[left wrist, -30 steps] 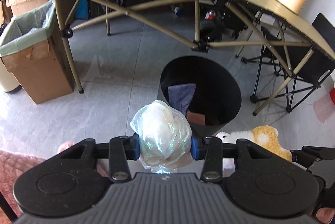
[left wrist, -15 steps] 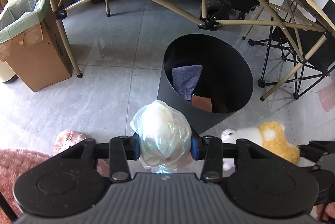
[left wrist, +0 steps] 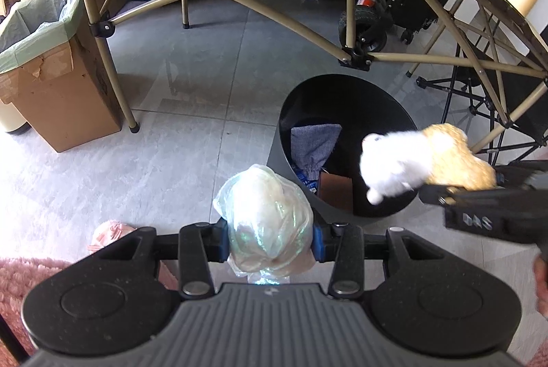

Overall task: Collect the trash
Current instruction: 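Lower the plush toy into the bin and open the right gripper, then lower the plastic bag into the bin and open the left gripper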

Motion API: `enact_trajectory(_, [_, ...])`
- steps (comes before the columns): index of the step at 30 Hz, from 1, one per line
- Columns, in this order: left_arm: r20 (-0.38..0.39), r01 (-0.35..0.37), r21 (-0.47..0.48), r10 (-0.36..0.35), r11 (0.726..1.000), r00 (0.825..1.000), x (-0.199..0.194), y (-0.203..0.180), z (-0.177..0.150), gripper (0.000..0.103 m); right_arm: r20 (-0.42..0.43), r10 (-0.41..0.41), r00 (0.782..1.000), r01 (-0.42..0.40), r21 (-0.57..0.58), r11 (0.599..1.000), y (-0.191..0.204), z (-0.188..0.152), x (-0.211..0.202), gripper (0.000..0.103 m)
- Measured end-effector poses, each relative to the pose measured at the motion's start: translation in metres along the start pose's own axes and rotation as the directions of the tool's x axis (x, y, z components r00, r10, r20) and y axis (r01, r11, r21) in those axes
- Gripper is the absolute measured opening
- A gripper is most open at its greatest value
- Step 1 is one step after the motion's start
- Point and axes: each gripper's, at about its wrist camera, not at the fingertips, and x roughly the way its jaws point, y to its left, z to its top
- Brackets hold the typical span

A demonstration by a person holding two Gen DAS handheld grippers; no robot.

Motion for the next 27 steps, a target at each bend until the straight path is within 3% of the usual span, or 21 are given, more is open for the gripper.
enact_trajectory(8, [0.001,-0.005,-0.007,0.005,1.0,1.0,0.001,0.001,0.003,0.043,-0.024,0.014,1.0,-0.013,0.038,0.999,-0.003,0.03,0.038,0.053])
enact_trajectory(10, [0.008,-0.002,-0.007,0.002,1.0,1.0,0.0,0.001,0.004,0.043,-0.022,0.004,1.0,-0.003,0.047,0.999,-0.003,0.033,0.041,0.067])
enact_trajectory(12, [0.013,-0.001,-0.002,0.001,1.0,1.0,-0.001,0.0,0.003,0.043,-0.005,-0.02,1.0,0.02,0.041,0.999,0.0,0.035,0.04,0.089])
enact_trajectory(13, [0.012,-0.002,-0.001,0.002,1.0,1.0,-0.002,0.0,0.003,0.043,-0.001,-0.028,1.0,0.028,0.042,0.999,0.0,0.036,0.039,0.092])
enact_trajectory(27, [0.049,0.004,0.015,-0.005,1.0,0.999,-0.009,-0.005,0.012,0.043,0.017,-0.034,0.999,0.032,0.101,0.994,-0.001,0.034,0.025,0.103])
